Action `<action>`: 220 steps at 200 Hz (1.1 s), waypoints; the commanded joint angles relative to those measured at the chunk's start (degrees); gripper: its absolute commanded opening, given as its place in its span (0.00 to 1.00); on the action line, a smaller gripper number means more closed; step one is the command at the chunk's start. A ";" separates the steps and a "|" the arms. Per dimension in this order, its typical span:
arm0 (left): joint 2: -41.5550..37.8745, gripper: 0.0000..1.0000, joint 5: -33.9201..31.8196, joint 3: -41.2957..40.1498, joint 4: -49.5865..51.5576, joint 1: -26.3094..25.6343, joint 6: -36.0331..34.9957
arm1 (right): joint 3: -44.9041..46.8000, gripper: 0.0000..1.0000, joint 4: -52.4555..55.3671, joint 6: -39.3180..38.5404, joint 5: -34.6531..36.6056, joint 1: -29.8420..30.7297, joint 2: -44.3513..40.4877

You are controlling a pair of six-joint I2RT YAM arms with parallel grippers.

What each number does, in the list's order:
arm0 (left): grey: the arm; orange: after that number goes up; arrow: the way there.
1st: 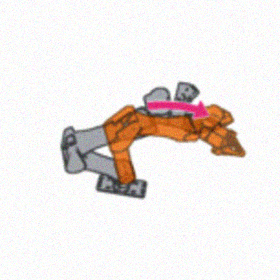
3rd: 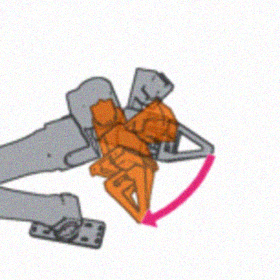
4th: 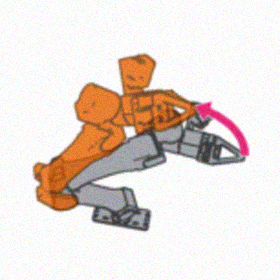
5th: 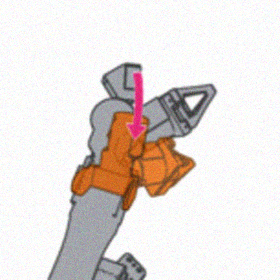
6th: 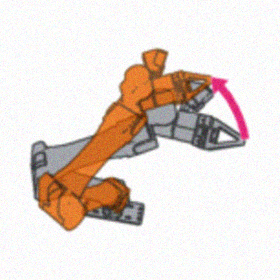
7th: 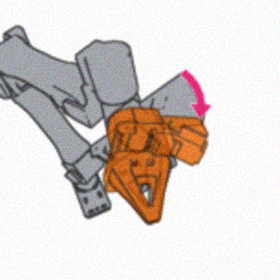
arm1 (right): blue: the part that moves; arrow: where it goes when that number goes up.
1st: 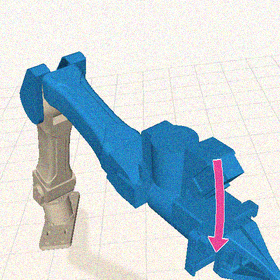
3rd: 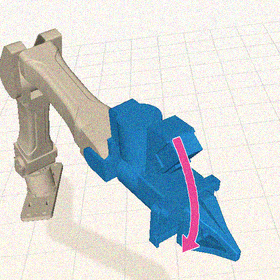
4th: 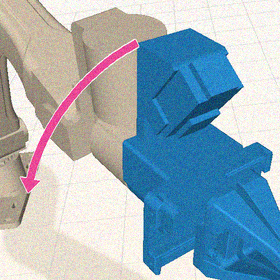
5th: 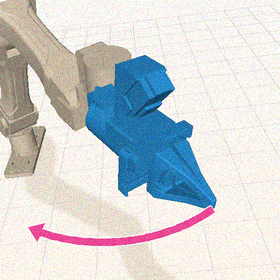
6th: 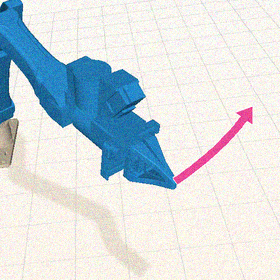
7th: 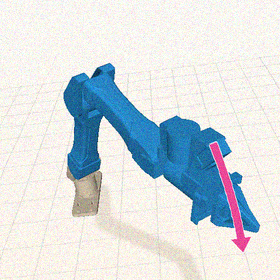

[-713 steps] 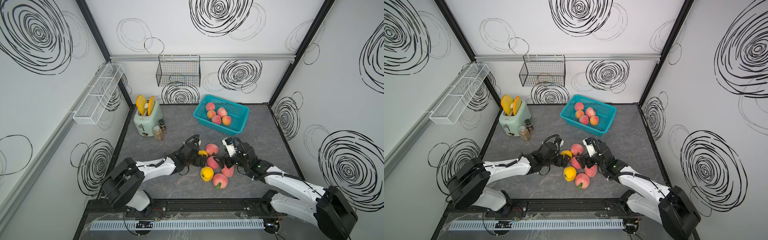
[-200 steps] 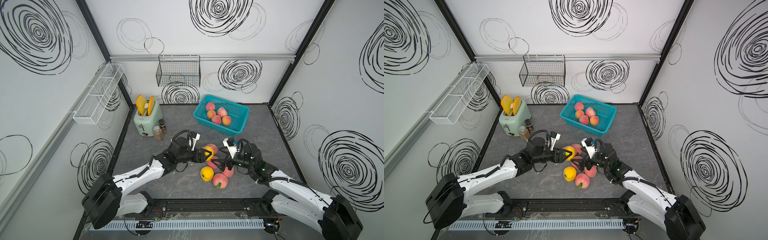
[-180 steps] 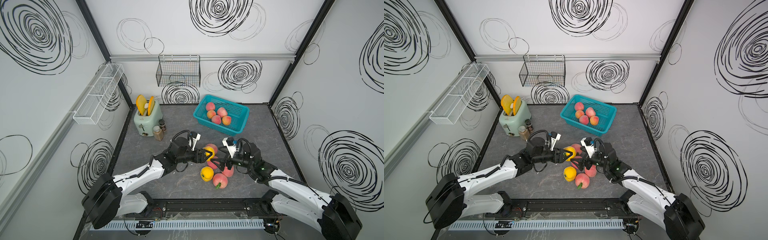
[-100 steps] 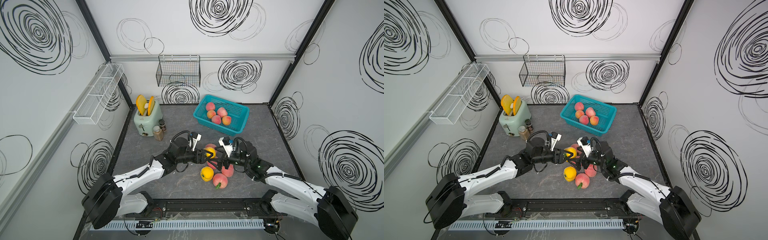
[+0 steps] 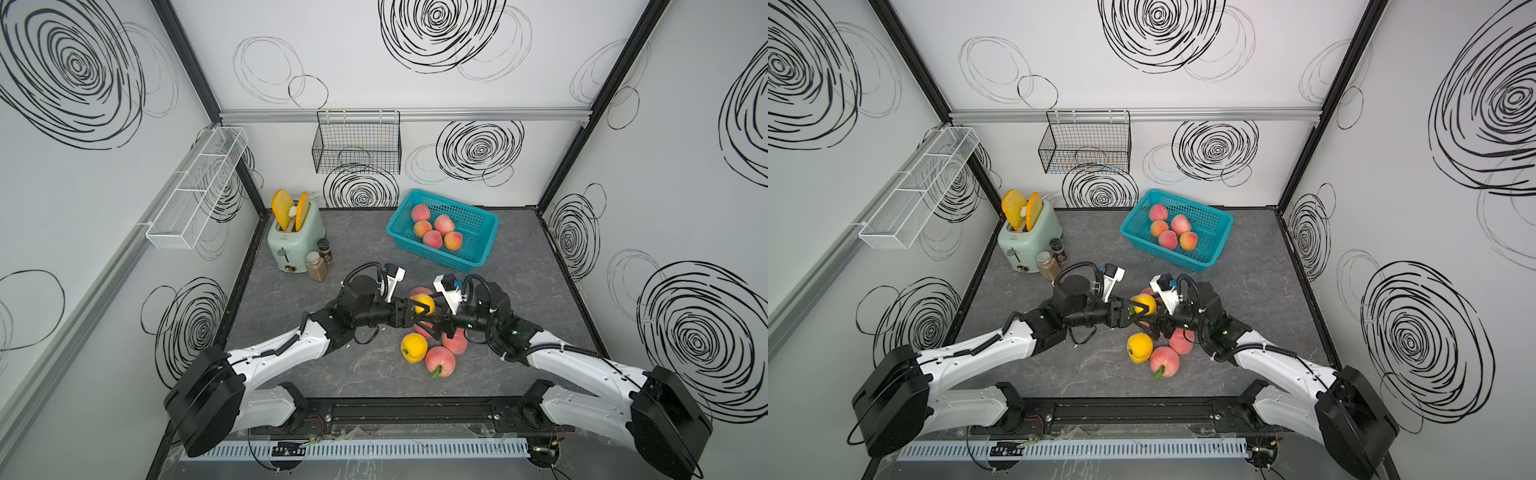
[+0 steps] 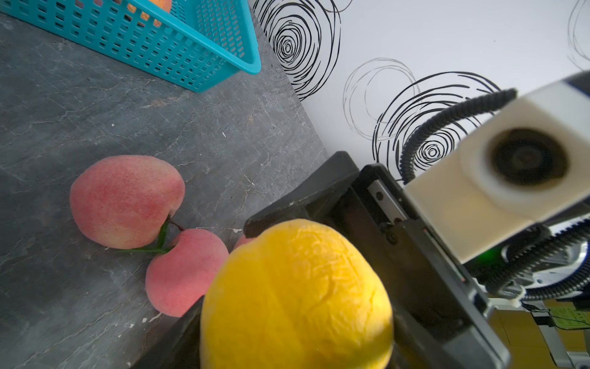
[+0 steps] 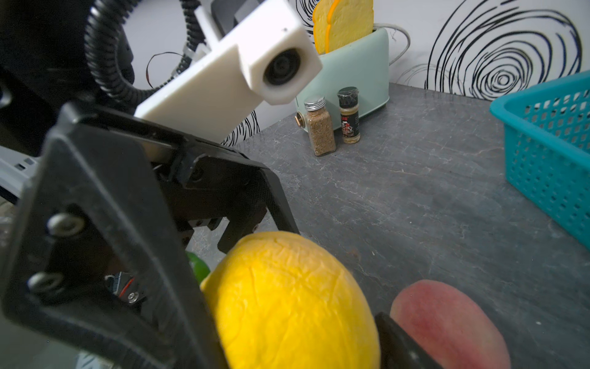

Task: Put the peaches into the basket
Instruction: Place the peach in the basket.

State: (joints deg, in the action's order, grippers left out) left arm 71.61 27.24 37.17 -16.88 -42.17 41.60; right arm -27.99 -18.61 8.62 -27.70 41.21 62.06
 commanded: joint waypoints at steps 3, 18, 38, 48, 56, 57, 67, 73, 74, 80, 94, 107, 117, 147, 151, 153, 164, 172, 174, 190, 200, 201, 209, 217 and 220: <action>0.46 0.78 1.05 0.63 -3.20 -0.80 0.69 | -1.64 0.75 -1.96 -0.22 -0.81 0.40 0.34; 0.63 0.78 1.14 0.47 -3.66 -0.85 0.85 | -1.55 0.69 -1.96 -0.17 -1.03 0.45 0.34; 0.73 0.79 1.15 0.19 -4.11 -0.85 0.93 | -1.29 0.63 -1.88 -0.11 -0.94 0.45 0.21; 0.80 0.80 1.14 0.14 -4.13 -0.85 0.93 | -1.14 0.62 -1.73 -0.01 -0.55 0.45 0.08; 0.63 0.83 1.08 0.19 -4.12 -0.85 0.93 | -1.03 0.61 -1.69 0.05 -0.25 0.50 -0.08; 0.59 0.83 1.07 0.19 -4.17 -0.83 0.98 | -1.02 0.61 -1.69 0.02 -0.21 0.47 -0.09; 0.42 0.87 0.98 0.18 -4.13 -0.70 0.93 | -1.02 0.61 -1.63 0.16 0.21 0.47 -0.15; 0.23 0.89 0.92 0.14 -4.12 -0.61 0.93 | -1.03 0.60 -1.55 0.23 0.55 0.45 -0.02; 0.17 0.89 0.95 0.16 -4.12 -0.57 0.93 | -1.02 0.60 -1.49 0.24 0.59 0.45 -0.02; -0.04 0.92 0.93 0.19 -3.98 -0.48 0.85 | -1.08 0.60 -1.40 0.25 0.86 0.38 0.13; -0.69 0.99 0.67 0.23 -3.46 -0.06 0.59 | -1.38 0.60 -0.63 0.02 1.50 0.28 0.50; -1.77 0.98 -0.20 0.10 -2.12 0.65 0.04 | -1.68 0.59 0.08 -0.34 2.23 0.04 0.83; -2.63 0.98 -0.77 -0.03 -1.01 1.57 -0.35 | -2.09 0.59 0.99 -0.44 2.90 -0.39 1.26; -5.36 0.98 -0.61 -0.69 0.71 5.20 -1.03 | -4.03 0.59 3.81 -0.77 2.92 -3.98 2.65; -5.70 0.98 -0.61 -0.69 1.06 5.69 -1.20 | -4.28 0.59 4.03 -0.74 2.85 -4.46 2.85; -5.74 0.98 -0.59 -0.69 1.24 5.92 -1.29 | -4.47 0.59 4.33 -0.76 2.83 -4.93 3.07; -6.44 0.98 -0.70 -0.54 2.10 7.10 -1.92 | -5.62 0.59 5.42 -1.02 2.74 -6.65 3.77; -6.59 0.98 -0.87 -0.20 2.95 7.90 -2.63 | -6.42 0.59 6.21 -1.15 2.92 -7.70 4.37; -6.64 0.98 -0.92 -0.11 3.16 8.12 -2.77 | -6.63 0.59 6.39 -1.19 3.03 -8.00 4.53; -6.62 0.98 -1.70 0.66 4.58 9.34 -4.08 | -8.90 0.59 7.82 -1.48 3.23 -10.44 6.35; -6.38 0.98 -2.31 1.29 5.19 9.95 -4.89 | -10.41 0.59 8.15 -1.74 3.48 -11.79 7.77; -6.34 0.98 -2.43 1.40 5.28 10.02 -5.01 | -10.54 0.59 8.19 -1.75 3.55 -11.82 7.92; -6.05 0.98 -3.36 2.12 6.17 10.25 -5.91 | -12.23 0.59 8.99 -2.10 4.64 -12.56 9.25; -5.69 0.98 -4.56 2.94 7.11 10.27 -6.87 | -14.41 0.60 10.06 -2.44 5.73 -13.14 10.88; -5.50 0.98 -5.00 3.24 7.42 10.27 -7.22 | -15.26 0.59 10.36 -2.54 6.12 -13.36 11.56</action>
State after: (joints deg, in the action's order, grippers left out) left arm 65.56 25.41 37.23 -11.49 -32.53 38.04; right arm -37.87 -11.75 7.90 -24.08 29.52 70.24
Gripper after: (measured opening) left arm 0.983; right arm 0.679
